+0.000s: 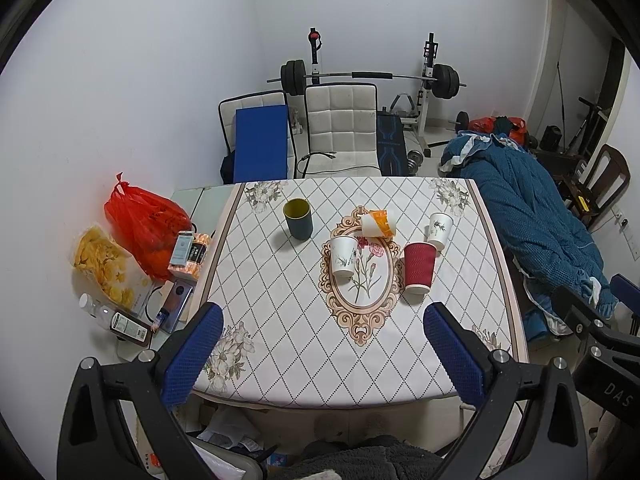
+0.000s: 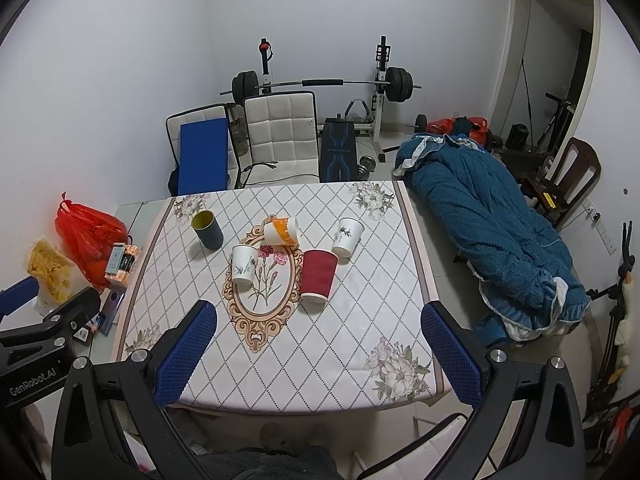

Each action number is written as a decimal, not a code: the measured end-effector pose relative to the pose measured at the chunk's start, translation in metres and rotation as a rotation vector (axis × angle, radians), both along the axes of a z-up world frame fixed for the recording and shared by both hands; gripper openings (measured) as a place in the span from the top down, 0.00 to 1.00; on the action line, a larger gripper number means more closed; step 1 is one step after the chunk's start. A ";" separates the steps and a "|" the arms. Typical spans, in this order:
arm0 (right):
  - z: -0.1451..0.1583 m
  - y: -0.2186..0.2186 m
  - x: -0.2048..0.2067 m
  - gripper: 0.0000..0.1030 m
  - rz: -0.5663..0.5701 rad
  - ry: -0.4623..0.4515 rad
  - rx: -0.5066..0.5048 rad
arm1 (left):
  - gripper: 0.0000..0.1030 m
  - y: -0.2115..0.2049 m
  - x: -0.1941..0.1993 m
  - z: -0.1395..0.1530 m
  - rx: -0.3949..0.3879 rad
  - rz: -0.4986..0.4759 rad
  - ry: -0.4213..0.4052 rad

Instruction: Flip cup upside down

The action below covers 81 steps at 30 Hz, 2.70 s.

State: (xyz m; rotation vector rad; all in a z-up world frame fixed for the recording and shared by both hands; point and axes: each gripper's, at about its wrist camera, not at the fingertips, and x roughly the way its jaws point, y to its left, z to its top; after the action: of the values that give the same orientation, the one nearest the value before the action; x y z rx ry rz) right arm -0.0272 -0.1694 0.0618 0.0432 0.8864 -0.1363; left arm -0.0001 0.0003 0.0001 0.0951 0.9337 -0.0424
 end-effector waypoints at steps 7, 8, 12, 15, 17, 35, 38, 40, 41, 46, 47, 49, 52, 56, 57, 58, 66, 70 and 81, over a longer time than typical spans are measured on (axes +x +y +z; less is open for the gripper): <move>0.000 0.000 0.000 0.00 0.000 -0.001 -0.001 | 0.00 0.000 0.005 0.007 -0.002 0.000 0.001; -0.001 -0.001 -0.001 0.00 0.000 -0.001 -0.001 | 0.00 -0.001 0.004 0.011 -0.004 0.000 0.002; 0.002 0.000 0.000 0.00 0.000 -0.001 -0.002 | 0.00 -0.007 0.005 0.017 -0.005 0.000 0.004; 0.004 0.001 0.001 0.00 0.000 -0.002 0.000 | 0.00 -0.007 0.005 0.017 -0.005 0.000 0.002; 0.003 0.000 0.000 0.00 0.001 -0.003 0.000 | 0.00 -0.007 0.005 0.017 -0.004 0.001 0.001; 0.006 -0.004 0.002 0.00 -0.007 -0.007 0.010 | 0.00 -0.016 0.004 0.016 -0.004 -0.004 -0.004; 0.004 -0.009 -0.001 0.00 -0.008 -0.009 0.016 | 0.00 -0.019 0.005 0.014 -0.008 -0.008 -0.001; 0.004 -0.009 -0.001 0.00 -0.008 -0.009 0.015 | 0.00 -0.021 0.007 0.015 -0.008 -0.012 -0.003; 0.004 -0.009 -0.001 0.00 -0.010 -0.009 0.015 | 0.00 -0.020 0.005 0.014 -0.010 -0.011 -0.004; 0.000 -0.014 -0.003 0.00 -0.014 -0.010 0.018 | 0.00 -0.020 0.007 0.013 -0.014 -0.020 -0.004; 0.001 -0.014 -0.003 0.00 -0.013 -0.009 0.017 | 0.00 -0.020 0.007 0.013 -0.015 -0.024 -0.004; 0.000 -0.015 -0.005 0.00 -0.021 -0.010 0.020 | 0.00 -0.021 0.008 0.012 -0.018 -0.032 -0.002; -0.002 -0.017 -0.007 0.00 -0.034 -0.006 0.027 | 0.00 -0.019 0.011 0.006 -0.025 -0.045 0.011; -0.007 -0.019 -0.008 0.00 -0.063 0.012 0.035 | 0.00 -0.017 0.018 -0.008 -0.019 -0.062 0.026; -0.010 -0.020 -0.008 0.00 -0.073 0.021 0.040 | 0.00 -0.016 0.020 -0.013 -0.010 -0.064 0.032; -0.014 -0.020 -0.008 0.00 -0.082 0.030 0.041 | 0.00 -0.015 0.022 -0.019 -0.009 -0.069 0.045; -0.080 -0.040 0.002 0.00 -0.199 0.162 0.048 | 0.00 -0.010 0.047 -0.085 0.035 -0.099 0.162; -0.134 -0.056 0.013 0.00 -0.254 0.261 0.040 | 0.00 -0.018 0.059 -0.120 0.065 -0.108 0.233; -0.275 -0.091 0.052 0.00 -0.249 0.517 0.058 | 0.00 -0.066 0.105 -0.210 0.133 -0.121 0.453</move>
State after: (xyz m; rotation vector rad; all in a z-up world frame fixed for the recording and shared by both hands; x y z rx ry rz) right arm 0.0246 -0.2603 -0.2136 0.1784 1.3999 -0.3648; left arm 0.1048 -0.0661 -0.2097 0.2730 1.3832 -0.1178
